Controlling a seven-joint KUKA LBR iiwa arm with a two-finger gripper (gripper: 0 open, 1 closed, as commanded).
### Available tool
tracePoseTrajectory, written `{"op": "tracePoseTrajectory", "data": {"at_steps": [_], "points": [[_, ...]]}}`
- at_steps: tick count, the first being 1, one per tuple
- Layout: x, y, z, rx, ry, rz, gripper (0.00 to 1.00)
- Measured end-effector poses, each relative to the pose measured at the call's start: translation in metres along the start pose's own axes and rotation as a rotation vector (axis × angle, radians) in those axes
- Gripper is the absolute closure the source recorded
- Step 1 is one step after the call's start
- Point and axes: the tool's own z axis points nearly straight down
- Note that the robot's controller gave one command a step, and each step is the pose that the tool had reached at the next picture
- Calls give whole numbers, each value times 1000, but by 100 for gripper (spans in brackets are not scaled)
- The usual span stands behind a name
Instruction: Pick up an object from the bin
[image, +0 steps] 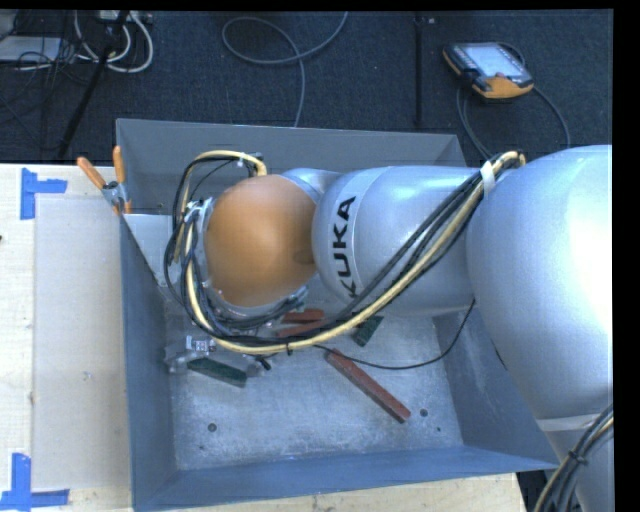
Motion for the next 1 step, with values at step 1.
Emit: {"op": "tracePoseTrajectory", "data": {"at_steps": [1], "points": [[0, 0, 0, 0, 0, 1, 0]]}}
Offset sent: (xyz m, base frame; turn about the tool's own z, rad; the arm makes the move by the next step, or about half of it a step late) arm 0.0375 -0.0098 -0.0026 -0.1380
